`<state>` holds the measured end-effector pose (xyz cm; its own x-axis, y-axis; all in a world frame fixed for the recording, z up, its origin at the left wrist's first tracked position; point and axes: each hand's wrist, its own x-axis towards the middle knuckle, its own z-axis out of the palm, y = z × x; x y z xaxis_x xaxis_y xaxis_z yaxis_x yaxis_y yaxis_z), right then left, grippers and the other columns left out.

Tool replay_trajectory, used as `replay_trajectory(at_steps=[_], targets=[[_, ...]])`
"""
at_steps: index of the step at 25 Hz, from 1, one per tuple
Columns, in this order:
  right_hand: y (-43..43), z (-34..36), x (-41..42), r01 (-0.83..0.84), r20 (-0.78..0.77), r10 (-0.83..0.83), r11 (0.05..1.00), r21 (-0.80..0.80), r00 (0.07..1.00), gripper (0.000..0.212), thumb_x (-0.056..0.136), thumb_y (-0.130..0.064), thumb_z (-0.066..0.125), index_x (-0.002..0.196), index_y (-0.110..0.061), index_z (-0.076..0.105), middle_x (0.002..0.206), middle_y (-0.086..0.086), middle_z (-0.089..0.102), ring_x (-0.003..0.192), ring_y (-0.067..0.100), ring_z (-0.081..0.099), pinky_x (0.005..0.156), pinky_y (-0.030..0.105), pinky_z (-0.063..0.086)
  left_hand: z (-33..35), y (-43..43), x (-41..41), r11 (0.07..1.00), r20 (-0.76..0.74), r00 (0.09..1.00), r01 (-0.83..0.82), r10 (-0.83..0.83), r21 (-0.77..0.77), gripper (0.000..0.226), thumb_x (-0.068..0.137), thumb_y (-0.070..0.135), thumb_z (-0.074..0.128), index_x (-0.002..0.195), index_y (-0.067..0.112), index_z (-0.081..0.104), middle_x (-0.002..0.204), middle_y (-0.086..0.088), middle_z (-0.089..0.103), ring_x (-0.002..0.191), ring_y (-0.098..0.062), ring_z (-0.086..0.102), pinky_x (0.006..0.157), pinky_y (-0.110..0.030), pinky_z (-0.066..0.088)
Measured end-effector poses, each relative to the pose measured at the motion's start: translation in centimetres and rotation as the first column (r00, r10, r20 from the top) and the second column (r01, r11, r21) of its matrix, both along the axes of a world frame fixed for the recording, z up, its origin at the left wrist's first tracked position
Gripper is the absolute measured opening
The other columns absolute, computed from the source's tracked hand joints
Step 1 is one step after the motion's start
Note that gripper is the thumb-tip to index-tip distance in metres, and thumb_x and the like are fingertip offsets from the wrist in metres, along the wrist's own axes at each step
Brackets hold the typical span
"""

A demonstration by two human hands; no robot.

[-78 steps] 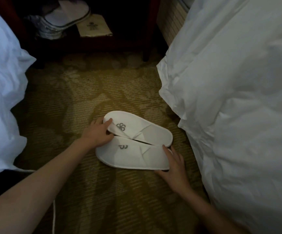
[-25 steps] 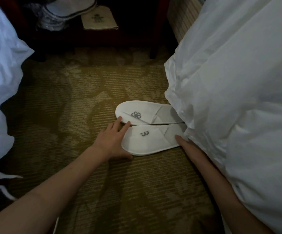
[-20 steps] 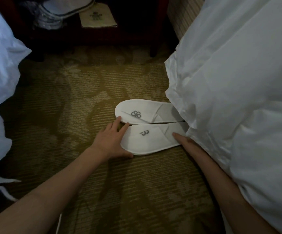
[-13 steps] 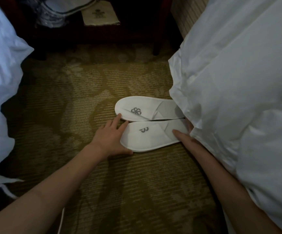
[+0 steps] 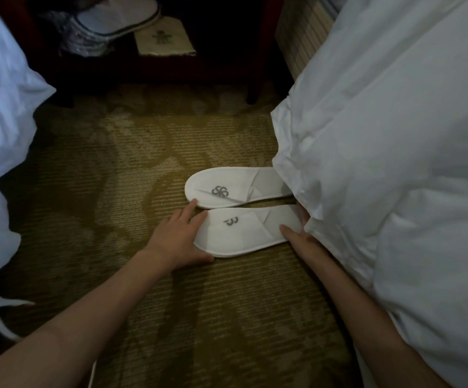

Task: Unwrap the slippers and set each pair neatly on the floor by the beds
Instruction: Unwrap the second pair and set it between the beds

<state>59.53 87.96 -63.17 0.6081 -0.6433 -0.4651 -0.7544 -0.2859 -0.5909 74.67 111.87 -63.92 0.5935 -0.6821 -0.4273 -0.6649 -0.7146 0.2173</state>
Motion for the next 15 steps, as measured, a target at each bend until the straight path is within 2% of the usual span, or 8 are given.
replay_trajectory(at_steps=[7,15], targets=[[0.09,0.33,0.0,-0.051,-0.052,0.048,0.997,-0.052,0.997,0.083,0.095,-0.047,0.055,0.158,-0.017,0.01,0.167,0.004,0.006,0.153,0.025,0.005,0.123,0.035,0.003,-0.8,0.27,0.11,1.0,0.064,0.998,0.021,-0.022,0.016,0.113,0.066,0.082,0.052,0.154,0.031,0.002,0.163,0.0,-0.013,0.148,-0.026,0.01,0.117,-0.045,0.022],[0.17,0.18,-0.44,-0.062,-0.003,0.062,0.992,-0.11,0.998,0.08,0.094,-0.048,0.056,0.157,-0.02,0.017,0.167,0.002,0.008,0.153,0.021,0.005,0.121,0.031,0.0,-0.6,-0.25,-0.2,0.999,0.087,0.996,0.015,-0.018,0.033,0.115,0.066,0.082,0.053,0.154,0.028,0.001,0.163,-0.002,-0.015,0.148,-0.026,0.008,0.117,-0.044,0.022]])
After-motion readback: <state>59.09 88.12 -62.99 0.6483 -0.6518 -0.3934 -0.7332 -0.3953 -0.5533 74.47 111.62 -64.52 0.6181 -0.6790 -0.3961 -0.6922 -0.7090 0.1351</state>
